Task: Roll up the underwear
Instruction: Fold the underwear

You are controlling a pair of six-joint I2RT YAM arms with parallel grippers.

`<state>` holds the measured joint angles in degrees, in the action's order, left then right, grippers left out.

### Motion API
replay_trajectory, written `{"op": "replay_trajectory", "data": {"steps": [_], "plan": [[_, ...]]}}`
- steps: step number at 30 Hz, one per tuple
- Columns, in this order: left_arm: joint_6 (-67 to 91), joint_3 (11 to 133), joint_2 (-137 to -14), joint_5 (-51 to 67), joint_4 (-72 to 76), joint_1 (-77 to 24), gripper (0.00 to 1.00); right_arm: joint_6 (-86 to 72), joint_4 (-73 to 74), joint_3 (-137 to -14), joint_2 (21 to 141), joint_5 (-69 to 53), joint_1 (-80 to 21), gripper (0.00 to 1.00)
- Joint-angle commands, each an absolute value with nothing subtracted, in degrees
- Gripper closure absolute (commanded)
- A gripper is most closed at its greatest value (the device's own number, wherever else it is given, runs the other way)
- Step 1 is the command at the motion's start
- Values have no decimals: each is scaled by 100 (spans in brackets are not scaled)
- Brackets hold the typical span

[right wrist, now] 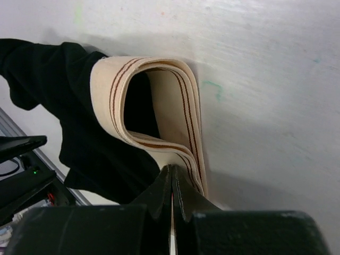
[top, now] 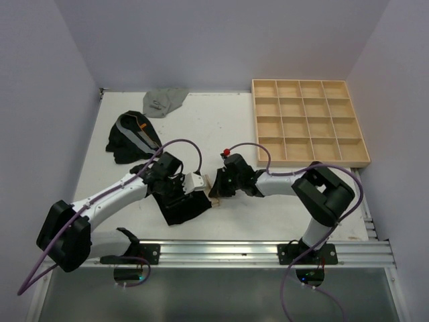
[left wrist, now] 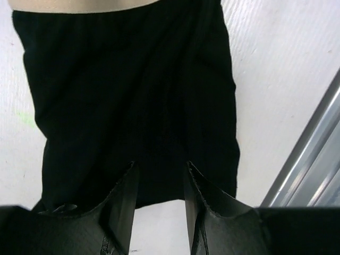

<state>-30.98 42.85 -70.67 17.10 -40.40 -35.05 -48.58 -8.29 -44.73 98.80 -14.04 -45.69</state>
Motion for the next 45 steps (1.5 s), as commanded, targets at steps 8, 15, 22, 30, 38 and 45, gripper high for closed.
{"op": "replay_trajectory", "data": {"steps": [8,15,22,30,38,45], "plan": [[-3611,4025,-8050,1616,-3323,-3156,56,-5325,-1546,-3966,10047,-1074,-4614,100],[-3919,5070,-9306,2197,-2979,-2743,55,-5897,-1977,-3059,9265,-642,-4614,100],[-4491,5520,-8817,2672,-3568,-2681,54,-5512,-1495,-3470,8676,-642,-4605,100],[-5413,5361,-7770,2418,-4043,-2602,57,-4782,-362,-4552,8437,-422,-4614,97],[-6327,5054,-7901,2171,-4271,-2610,63,-4878,-571,-4544,9061,-782,-4623,99],[-6732,4738,-8147,1960,-4254,-2610,61,-5054,-1010,-4237,9553,-984,-4720,100]]}}
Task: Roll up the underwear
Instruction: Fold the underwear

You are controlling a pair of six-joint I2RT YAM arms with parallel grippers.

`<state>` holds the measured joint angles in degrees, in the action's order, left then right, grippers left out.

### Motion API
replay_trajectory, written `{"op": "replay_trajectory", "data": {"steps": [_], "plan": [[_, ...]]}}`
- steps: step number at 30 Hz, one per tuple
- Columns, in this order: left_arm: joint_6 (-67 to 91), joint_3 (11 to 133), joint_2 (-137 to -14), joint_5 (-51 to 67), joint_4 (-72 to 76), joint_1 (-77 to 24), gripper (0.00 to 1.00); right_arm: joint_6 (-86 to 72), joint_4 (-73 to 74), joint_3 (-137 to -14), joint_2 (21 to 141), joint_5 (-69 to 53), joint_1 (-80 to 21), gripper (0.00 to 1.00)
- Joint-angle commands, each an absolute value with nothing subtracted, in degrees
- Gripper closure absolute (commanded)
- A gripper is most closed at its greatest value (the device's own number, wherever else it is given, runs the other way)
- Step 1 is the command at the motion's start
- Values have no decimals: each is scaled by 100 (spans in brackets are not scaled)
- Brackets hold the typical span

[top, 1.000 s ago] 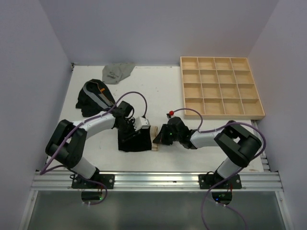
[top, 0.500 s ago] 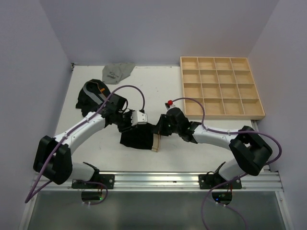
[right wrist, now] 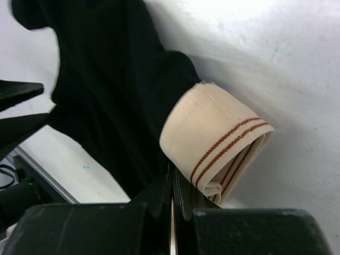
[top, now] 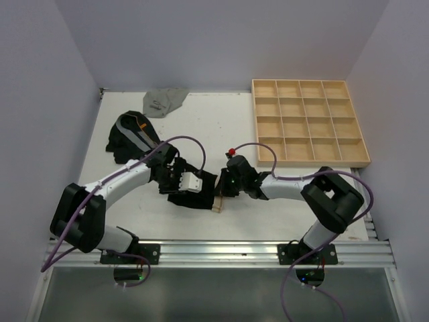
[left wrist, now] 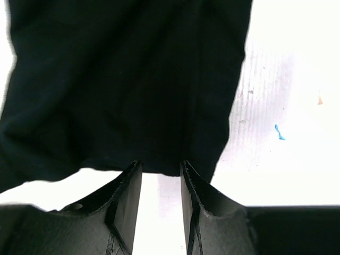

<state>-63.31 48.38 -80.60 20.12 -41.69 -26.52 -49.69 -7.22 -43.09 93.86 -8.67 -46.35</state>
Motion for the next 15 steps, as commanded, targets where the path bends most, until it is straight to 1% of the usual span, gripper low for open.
{"op": "replay_trajectory", "data": {"steps": [1,11,14,15], "plan": [[-6741,4685,-8156,1951,-4237,-2610,61,-5054,-1046,-4202,9615,-984,-4711,100],[-6732,4526,-8419,2039,-3938,-2619,63,-5133,-1336,-4078,10002,-993,-4746,100],[-6732,4518,-8507,2057,-3938,-2628,71,-5142,-1345,-4078,10011,-976,-4746,100],[-6741,4526,-8534,2039,-3964,-2628,77,-5133,-1345,-4078,10011,-967,-4737,100]]}}
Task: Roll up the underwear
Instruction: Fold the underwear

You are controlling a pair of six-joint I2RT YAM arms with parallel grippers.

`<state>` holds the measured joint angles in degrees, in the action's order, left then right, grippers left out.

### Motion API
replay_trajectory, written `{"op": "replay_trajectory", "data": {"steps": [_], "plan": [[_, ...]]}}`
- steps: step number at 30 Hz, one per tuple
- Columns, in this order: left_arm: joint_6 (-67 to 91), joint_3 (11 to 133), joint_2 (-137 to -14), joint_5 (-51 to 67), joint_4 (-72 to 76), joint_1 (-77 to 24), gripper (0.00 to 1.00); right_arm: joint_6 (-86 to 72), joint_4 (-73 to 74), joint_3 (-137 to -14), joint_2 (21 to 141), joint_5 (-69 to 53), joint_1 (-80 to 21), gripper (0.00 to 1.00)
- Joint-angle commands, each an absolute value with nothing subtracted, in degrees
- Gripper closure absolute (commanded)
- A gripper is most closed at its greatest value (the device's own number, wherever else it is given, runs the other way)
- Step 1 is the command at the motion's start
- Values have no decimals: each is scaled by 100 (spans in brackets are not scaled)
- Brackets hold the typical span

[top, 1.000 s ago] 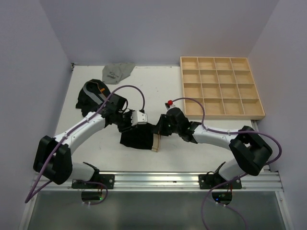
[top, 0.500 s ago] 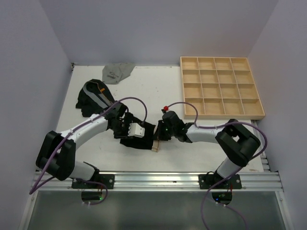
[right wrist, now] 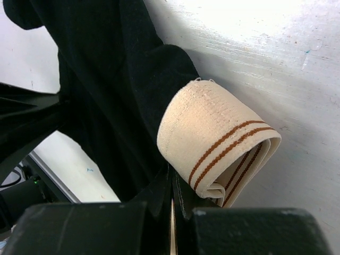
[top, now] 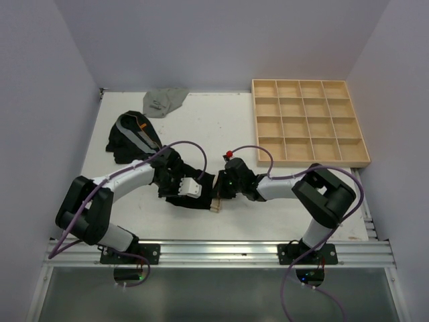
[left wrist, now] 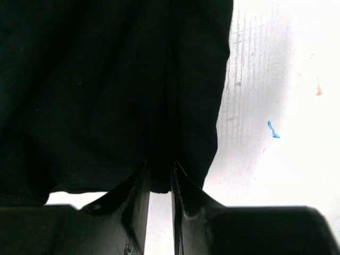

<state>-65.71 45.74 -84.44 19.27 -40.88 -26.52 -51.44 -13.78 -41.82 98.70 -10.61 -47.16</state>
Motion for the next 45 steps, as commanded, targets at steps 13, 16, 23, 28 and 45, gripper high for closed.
{"op": "replay_trajectory", "data": {"steps": [13,16,23,28,45], "plan": [[-6601,5018,-7604,1942,-4701,-2619,100,-5229,-1521,-3955,10107,-932,-4737,100],[-6644,5133,-7480,2003,-5000,-2619,100,-5238,-1521,-3946,10099,-905,-4746,100],[-6855,4764,-7488,2109,-5317,-2619,100,-5273,-1486,-3929,10081,-853,-4746,100],[-6891,4386,-7637,2136,-5213,-2628,100,-5273,-1476,-3920,10107,-844,-4746,100],[-5908,5323,-7059,2934,-4850,-2382,60,-4616,-626,-4524,8589,-1108,-4746,91]]}}
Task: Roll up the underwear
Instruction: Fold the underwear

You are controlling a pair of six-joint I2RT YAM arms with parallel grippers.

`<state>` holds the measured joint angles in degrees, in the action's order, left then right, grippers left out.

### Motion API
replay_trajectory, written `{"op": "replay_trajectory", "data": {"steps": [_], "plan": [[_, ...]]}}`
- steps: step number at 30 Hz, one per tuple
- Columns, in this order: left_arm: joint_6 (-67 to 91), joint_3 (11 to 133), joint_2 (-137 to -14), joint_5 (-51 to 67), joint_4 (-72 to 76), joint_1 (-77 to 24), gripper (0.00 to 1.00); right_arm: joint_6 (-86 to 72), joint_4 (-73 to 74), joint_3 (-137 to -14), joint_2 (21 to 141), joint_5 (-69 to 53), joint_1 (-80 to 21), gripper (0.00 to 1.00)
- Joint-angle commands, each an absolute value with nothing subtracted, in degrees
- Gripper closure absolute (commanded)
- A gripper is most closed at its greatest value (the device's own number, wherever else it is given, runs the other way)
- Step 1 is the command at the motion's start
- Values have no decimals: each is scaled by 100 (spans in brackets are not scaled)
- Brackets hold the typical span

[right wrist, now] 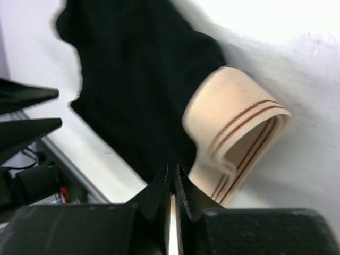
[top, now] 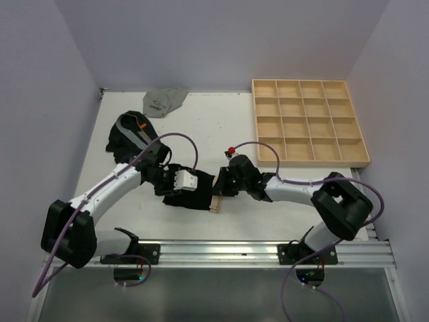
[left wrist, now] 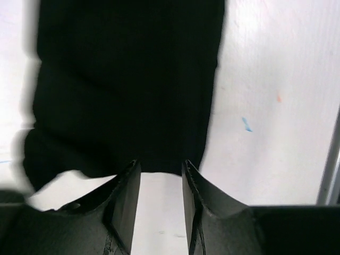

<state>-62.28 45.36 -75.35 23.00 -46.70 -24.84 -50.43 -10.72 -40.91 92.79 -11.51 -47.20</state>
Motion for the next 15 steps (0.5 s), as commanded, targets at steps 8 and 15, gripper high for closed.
{"op": "replay_trajectory", "data": {"steps": [8,15], "plan": [[-4256,5977,-6925,3050,-3581,-1855,43,-3710,1009,-5502,8042,-264,-4588,69],[-2146,6091,-7961,3111,-2330,-960,48,-4218,739,-5177,8464,-422,-4026,65]]}}
